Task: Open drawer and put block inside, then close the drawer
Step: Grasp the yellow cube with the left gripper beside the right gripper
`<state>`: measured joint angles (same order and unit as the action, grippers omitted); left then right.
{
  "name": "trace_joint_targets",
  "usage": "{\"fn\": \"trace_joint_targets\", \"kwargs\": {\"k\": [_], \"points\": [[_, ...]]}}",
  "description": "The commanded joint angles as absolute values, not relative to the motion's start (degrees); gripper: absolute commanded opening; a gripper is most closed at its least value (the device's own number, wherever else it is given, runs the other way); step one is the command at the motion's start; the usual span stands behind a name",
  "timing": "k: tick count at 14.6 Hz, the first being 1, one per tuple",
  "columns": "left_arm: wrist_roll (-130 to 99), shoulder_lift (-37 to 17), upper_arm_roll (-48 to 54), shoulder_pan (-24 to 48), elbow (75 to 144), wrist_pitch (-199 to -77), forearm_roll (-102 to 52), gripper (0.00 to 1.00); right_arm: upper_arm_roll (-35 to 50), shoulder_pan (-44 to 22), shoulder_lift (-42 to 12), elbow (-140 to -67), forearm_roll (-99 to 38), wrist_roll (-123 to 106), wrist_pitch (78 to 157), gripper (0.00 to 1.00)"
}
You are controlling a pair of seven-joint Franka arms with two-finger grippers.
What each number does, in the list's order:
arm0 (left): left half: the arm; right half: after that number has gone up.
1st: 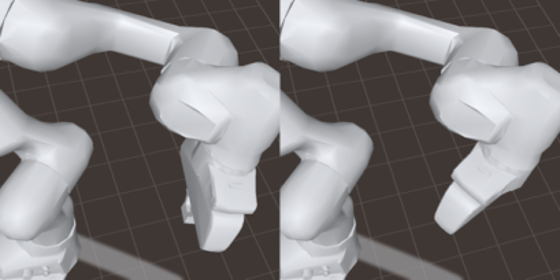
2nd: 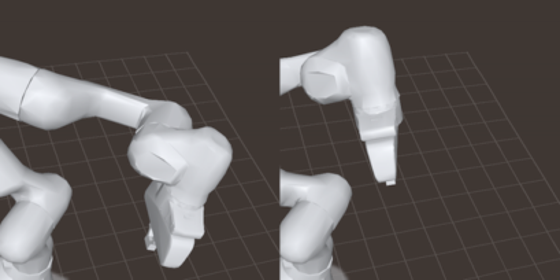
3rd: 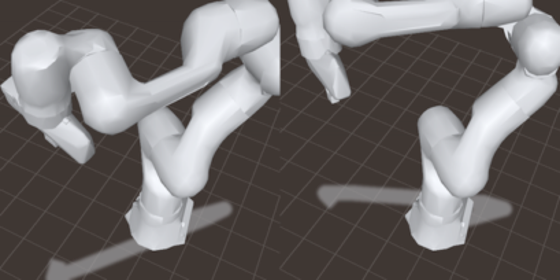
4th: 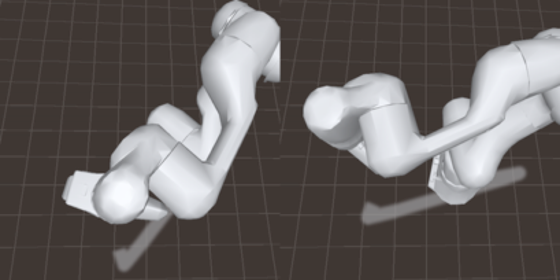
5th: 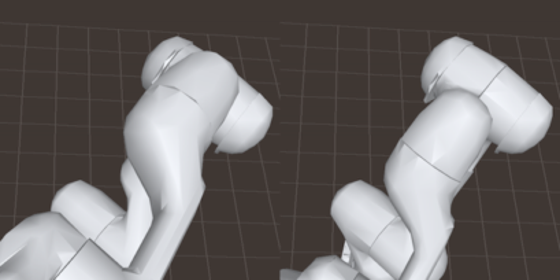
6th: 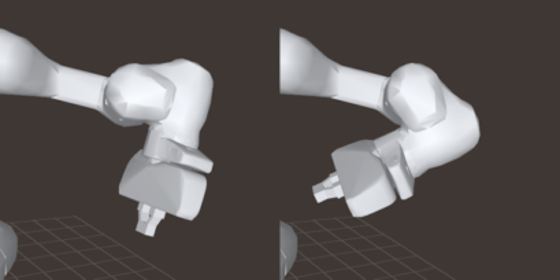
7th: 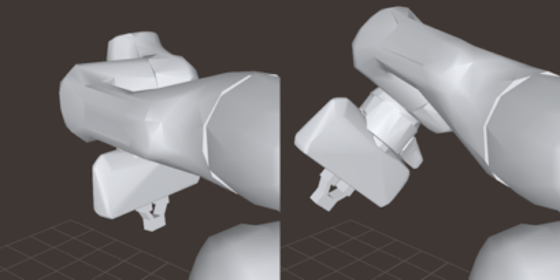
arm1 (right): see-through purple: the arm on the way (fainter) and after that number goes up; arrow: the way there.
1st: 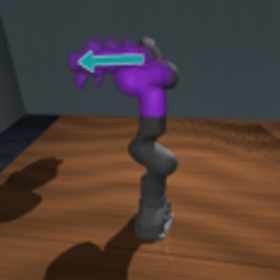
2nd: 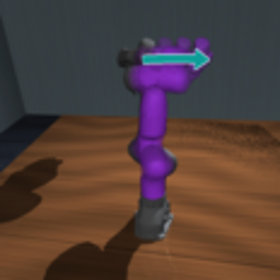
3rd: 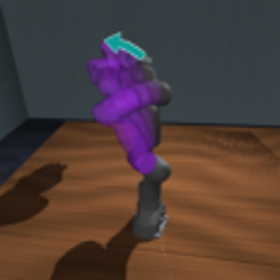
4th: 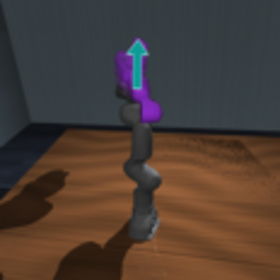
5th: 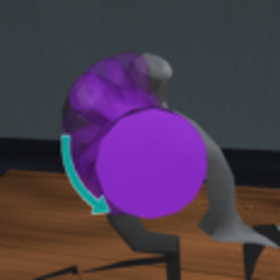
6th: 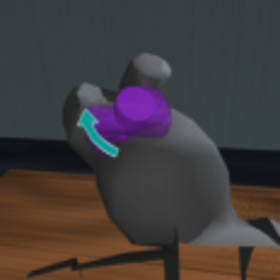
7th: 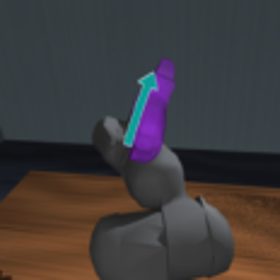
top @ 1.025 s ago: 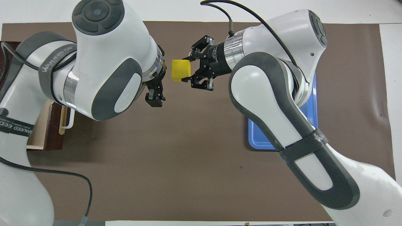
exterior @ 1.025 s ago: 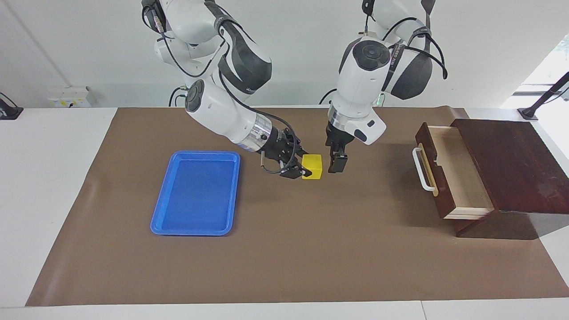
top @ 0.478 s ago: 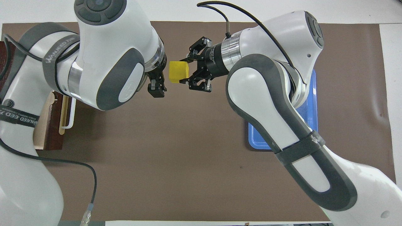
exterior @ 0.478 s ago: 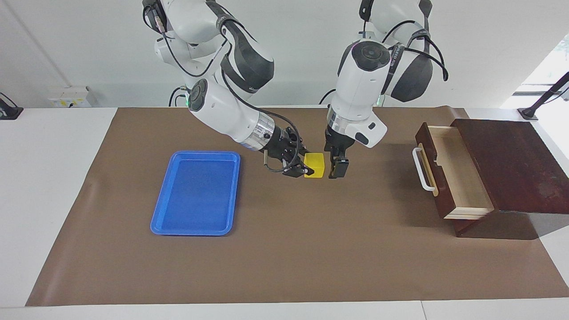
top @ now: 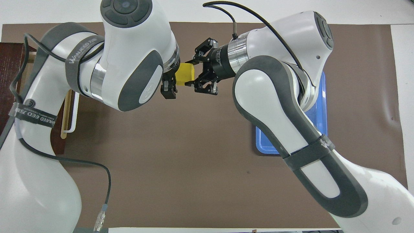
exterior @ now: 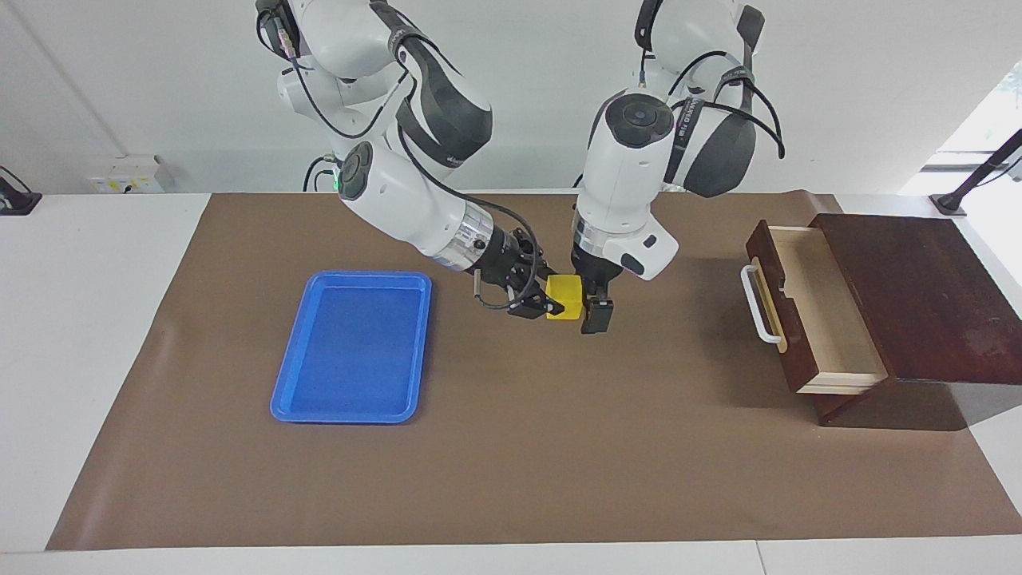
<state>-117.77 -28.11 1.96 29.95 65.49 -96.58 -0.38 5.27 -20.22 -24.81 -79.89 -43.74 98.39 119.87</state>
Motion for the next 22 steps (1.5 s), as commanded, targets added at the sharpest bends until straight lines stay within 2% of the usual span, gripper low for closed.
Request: {"fn": "trace_joint_targets", "kwargs": {"k": [1, 6, 9, 11, 12, 13, 14, 15, 16, 21, 22], "points": [[-118.65, -29.44, 0.79, 31.73, 62.75, -93.70, 0.26, 1.00, 5.36, -20.30, -25.31, -79.01, -44.21, 99.76, 120.41, 0.00], [-119.26, -29.44, 0.79, 32.78, 62.67, -93.25, 0.35, 1.00, 5.36, -20.39, -25.31, -79.01, -44.21, 99.76, 120.32, 0.00], [-119.44, -29.44, 0.70, 32.78, 62.67, -92.73, 0.35, 0.91, 5.36, -20.39, -25.31, -79.01, -44.21, 99.84, 120.32, 0.00], [-119.44, -29.44, 0.70, 32.70, 62.58, -92.46, 0.35, 0.80, 5.36, -20.30, -25.31, -79.01, -44.21, 99.84, 120.32, 0.00], [-119.44, -29.53, 0.70, 32.61, 62.49, -92.46, 0.35, 0.69, 5.36, -20.30, -25.31, -78.93, -44.21, 99.84, 120.32, 0.00], [-119.36, -29.53, 0.70, 32.52, 62.49, -92.46, 0.35, 0.52, 5.36, -20.30, -25.31, -78.93, -44.21, 99.84, 120.32, 0.00], [-119.36, -29.53, 0.70, 32.52, 62.49, -92.46, 0.35, 0.30, 5.36, -20.30, -25.31, -78.93, -44.21, 99.84, 120.32, 0.00], [-119.36, -29.53, 0.70, 32.43, 62.49, -92.63, 0.35, 0.03, 5.36, -20.30, -25.31, -78.93, -44.21, 99.84, 120.32, 0.00], [-119.36, -29.53, 0.70, 32.34, 62.49, -92.64, 0.35, 0.00, 5.36, -20.30, -25.31, -78.93, -44.21, 99.84, 120.32, 0.00], [-119.44, -29.53, 0.79, 32.34, 62.40, -93.25, 0.26, 0.00, 5.36, -20.30, -25.31, -78.93, -44.30, 100.02, 120.41, 0.00], [-119.44, -29.53, 0.79, 32.34, 62.40, -93.25, 0.26, 0.00, 5.36, -20.30, -25.23, -78.93, -44.30, 100.19, 120.41, 0.34]]}}
